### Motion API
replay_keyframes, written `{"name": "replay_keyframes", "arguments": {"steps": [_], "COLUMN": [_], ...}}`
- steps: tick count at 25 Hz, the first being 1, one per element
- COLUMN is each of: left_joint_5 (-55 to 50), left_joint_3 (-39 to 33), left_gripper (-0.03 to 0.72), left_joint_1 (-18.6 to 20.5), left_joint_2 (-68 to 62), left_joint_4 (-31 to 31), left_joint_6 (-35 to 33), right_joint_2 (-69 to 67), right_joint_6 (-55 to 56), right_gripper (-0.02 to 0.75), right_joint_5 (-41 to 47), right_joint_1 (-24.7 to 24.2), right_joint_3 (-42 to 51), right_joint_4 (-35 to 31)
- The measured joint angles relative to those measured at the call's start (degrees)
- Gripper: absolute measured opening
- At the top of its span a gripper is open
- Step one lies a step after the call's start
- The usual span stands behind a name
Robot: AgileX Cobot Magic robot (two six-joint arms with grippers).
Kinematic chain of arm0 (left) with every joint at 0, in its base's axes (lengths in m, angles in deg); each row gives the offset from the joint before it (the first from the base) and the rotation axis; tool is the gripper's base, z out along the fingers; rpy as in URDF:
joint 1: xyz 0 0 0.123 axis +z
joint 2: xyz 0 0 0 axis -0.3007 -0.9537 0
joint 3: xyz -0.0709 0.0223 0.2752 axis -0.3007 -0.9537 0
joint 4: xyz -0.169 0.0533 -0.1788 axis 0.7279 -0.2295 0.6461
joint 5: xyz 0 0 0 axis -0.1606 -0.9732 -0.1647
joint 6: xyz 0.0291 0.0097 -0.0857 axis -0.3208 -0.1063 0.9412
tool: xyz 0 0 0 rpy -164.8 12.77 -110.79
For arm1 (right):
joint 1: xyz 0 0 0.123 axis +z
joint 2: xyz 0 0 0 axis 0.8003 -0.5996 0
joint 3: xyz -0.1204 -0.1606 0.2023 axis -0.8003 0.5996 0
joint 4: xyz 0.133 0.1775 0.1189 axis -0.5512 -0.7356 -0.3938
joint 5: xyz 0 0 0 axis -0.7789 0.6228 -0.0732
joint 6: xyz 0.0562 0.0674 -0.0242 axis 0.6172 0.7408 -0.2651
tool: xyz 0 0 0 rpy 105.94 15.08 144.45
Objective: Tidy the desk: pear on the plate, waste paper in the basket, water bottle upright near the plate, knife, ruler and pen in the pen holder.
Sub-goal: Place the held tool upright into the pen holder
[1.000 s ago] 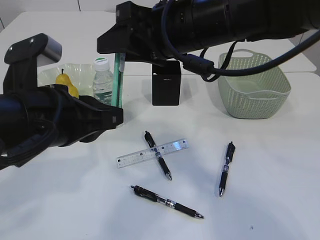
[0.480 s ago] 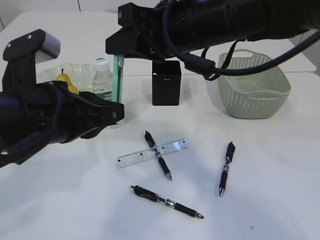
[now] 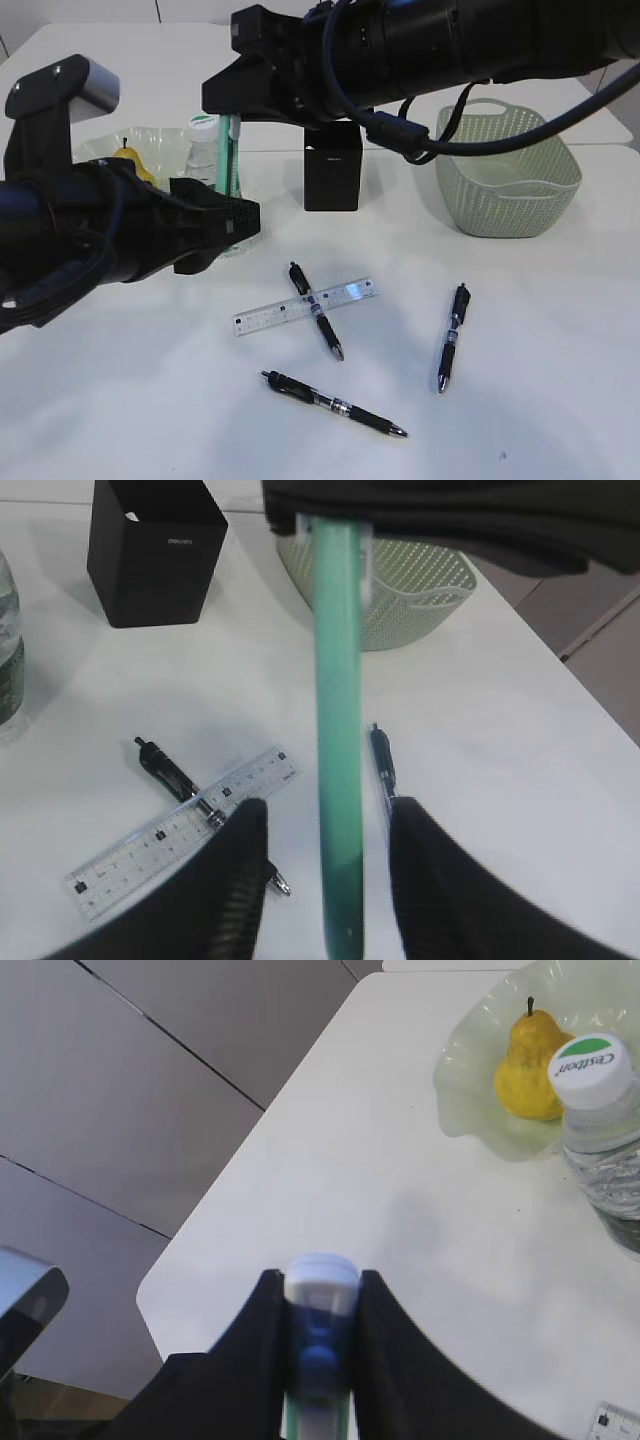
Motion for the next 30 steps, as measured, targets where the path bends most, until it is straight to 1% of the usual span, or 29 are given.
{"name": "replay_keyframes", "arguments": {"steps": [4, 7, 14, 18, 20, 23, 30], "left_joint_5": [0.00, -0.11, -4.25, -6.61, -7.15, -7.49, -10.24], "left_joint_3": [0.00, 0.00, 0.00, -0.22, -0.33, -0.33, -0.33], "left_gripper": [0.429, 0.477, 0.496, 0.495, 0.494, 0.494, 0.494], "left_joint_1": [0.58, 2.64, 9.09, 12.74, 14.19, 14.88, 15.01], "left_joint_2": [0.00, 0.00, 1.70, 3.76, 4.87, 6.03, 6.30], "left_joint_4": [-0.53, -0.76, -1.45, -5.12, -5.46, -5.73, -5.98], "left_joint_6": [0.00, 0.00, 0.00, 0.00, 0.00, 0.00, 0.00], "right_joint_2": [0.00, 0.00, 0.00, 0.00, 0.00, 0.00, 0.00], "right_joint_6": [-0.01, -0.01, 0.21, 0.44, 0.44, 0.34, 0.34], "right_gripper": [0.117, 0.117, 0.116, 0.115, 0.115, 0.115, 0.115], "right_joint_5": [0.00, -0.13, -2.56, -5.26, -6.53, -8.41, -10.95], "right_joint_1": [0.00, 0.00, 0.22, 0.28, 0.28, 0.17, 0.17], "right_joint_3": [0.00, 0.00, 0.00, 0.00, 0.11, 0.11, 0.11], "right_joint_4": [0.00, 0.00, -1.38, -1.30, -0.19, 0.03, 0.07]}}
